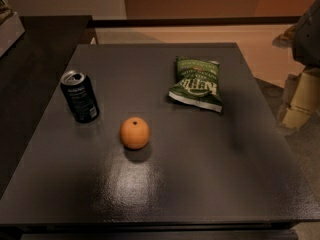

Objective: Pick pepsi can

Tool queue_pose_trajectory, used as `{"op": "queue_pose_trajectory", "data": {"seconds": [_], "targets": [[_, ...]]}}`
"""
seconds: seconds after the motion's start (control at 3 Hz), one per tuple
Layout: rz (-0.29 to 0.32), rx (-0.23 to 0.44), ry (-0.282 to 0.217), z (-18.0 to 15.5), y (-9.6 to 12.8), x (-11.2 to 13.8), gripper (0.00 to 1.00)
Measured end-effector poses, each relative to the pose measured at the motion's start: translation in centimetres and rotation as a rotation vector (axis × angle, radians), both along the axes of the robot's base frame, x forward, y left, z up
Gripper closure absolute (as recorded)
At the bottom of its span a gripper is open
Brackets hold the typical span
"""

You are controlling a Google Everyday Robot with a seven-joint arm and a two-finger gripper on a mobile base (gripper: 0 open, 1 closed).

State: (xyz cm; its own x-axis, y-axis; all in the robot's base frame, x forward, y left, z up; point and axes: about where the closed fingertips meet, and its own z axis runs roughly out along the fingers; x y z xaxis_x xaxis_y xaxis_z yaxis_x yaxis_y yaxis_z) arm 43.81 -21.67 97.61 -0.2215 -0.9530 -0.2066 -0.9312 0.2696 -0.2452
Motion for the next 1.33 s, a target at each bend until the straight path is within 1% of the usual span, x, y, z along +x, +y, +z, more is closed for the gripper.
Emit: {"op": "queue_pose_trajectory", "data": {"seconds": [0.33, 0.67, 1.0, 1.33], "targets": [[0.000, 0.000, 0.000, 0.0, 0.0, 0.0, 0.00], [0.002, 0.065, 0.013, -0.4, 1.4, 2.1, 0.00], [0.035, 0.144, 0.018, -0.9, 5.0, 4.3, 0.00], [0.078, 0.207, 0.002, -0.7, 9.5, 6.0, 0.00]]}}
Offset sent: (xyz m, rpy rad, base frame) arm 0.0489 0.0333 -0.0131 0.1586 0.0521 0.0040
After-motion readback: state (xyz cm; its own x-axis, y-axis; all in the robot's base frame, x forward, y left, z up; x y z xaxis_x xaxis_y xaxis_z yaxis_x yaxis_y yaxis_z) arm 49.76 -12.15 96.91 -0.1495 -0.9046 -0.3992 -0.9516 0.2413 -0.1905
